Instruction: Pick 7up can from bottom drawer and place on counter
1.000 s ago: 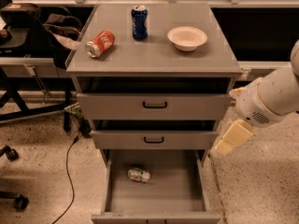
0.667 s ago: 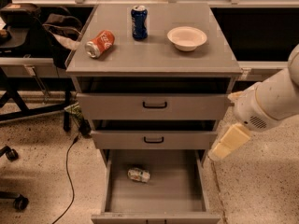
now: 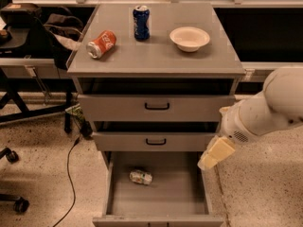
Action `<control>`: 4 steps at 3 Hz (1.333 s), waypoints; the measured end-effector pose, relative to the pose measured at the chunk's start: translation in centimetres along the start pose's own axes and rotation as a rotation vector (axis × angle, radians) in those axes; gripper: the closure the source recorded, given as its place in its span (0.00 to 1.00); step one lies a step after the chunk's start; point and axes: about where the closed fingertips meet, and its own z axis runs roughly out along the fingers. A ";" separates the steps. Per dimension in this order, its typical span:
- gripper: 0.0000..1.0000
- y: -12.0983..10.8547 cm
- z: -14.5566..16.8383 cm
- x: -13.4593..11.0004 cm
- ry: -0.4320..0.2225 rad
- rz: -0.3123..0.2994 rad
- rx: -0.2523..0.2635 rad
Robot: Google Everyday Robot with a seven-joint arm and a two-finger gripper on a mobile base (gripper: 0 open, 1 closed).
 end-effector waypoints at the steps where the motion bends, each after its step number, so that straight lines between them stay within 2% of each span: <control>1: 0.00 -0.2 3.2 0.5 0.010 0.035 0.053; 2: 0.00 -1.4 9.4 2.0 0.084 0.089 0.108; 3: 0.00 -1.4 9.5 2.0 0.080 0.089 0.112; 4: 0.00 -1.4 10.3 2.2 0.062 0.095 0.139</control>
Offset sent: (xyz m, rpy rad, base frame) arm 0.0355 0.0131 -0.1039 -0.1081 -0.0453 -0.1586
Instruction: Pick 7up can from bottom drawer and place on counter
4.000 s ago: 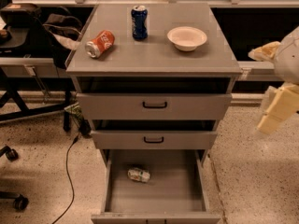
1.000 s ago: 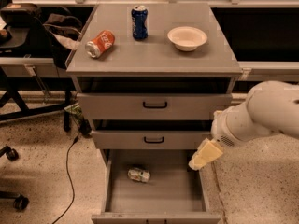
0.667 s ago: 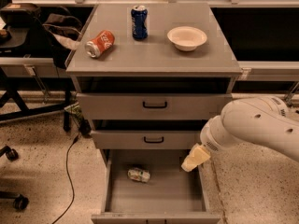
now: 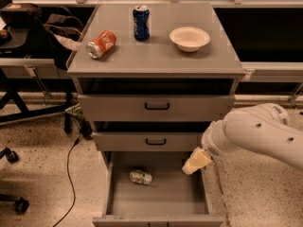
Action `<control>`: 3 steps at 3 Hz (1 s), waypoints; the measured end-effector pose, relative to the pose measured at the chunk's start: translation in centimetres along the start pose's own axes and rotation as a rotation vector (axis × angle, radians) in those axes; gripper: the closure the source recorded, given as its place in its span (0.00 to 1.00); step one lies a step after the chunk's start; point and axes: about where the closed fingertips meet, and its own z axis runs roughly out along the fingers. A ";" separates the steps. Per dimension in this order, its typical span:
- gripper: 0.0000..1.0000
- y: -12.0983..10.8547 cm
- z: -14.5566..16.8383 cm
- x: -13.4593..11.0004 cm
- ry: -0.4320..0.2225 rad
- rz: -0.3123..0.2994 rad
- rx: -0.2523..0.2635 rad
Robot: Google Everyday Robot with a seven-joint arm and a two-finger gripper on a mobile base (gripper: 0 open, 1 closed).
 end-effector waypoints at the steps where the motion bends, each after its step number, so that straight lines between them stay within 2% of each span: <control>1: 0.00 0.3 3.4 0.6 -0.013 0.017 0.029; 2: 0.00 0.1 6.6 0.9 -0.037 0.049 0.028; 3: 0.00 0.5 10.9 1.6 -0.047 0.061 -0.034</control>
Offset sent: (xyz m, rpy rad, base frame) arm 0.0383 0.0139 -0.1058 0.0700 -0.0376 -0.0440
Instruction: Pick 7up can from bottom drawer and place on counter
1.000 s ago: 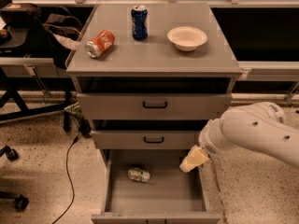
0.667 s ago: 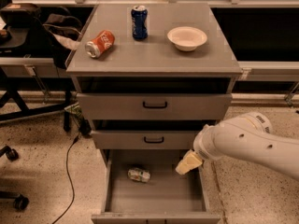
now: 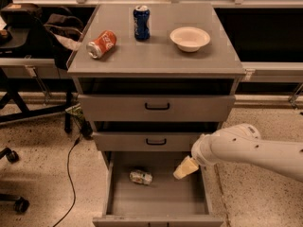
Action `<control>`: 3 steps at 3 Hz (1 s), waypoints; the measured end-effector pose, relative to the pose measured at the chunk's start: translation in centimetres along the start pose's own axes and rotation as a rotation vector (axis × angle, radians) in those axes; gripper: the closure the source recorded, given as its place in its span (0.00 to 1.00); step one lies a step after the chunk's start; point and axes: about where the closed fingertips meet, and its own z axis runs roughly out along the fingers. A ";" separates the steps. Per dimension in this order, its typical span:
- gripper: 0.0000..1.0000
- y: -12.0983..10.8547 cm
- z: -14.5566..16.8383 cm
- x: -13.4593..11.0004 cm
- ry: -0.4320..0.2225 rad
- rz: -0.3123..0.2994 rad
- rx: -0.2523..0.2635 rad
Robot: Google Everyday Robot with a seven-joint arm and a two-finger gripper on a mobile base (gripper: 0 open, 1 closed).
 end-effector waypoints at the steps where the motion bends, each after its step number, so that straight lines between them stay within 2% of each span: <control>1: 0.00 0.4 2.8 0.9 0.000 -0.021 -0.085; 2: 0.00 0.4 2.8 0.8 0.000 -0.020 -0.085; 3: 0.00 0.8 4.3 1.4 -0.003 -0.021 -0.119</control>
Offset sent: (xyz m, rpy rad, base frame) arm 0.0028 0.0030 -0.0239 0.0361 0.0514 0.0376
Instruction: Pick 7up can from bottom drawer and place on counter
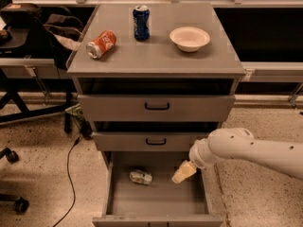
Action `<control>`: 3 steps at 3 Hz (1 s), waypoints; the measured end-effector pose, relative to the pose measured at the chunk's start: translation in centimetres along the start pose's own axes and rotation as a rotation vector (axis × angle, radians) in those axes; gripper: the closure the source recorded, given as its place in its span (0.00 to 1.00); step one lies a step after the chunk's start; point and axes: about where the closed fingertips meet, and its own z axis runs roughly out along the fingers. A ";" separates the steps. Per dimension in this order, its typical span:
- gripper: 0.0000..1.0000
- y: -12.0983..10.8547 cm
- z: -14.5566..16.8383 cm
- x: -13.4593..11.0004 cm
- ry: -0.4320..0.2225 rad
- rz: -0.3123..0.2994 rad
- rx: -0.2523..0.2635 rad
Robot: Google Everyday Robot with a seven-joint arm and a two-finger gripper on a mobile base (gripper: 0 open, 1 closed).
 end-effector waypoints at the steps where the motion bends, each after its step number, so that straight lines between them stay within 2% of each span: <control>1: 0.00 0.3 2.9 0.3 0.017 -0.012 -0.049; 2: 0.00 0.6 5.6 0.8 0.004 -0.013 -0.113; 3: 0.00 1.0 8.4 1.7 -0.040 -0.023 -0.188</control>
Offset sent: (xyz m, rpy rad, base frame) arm 0.0135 0.0231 -0.0845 0.1023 0.1200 0.1087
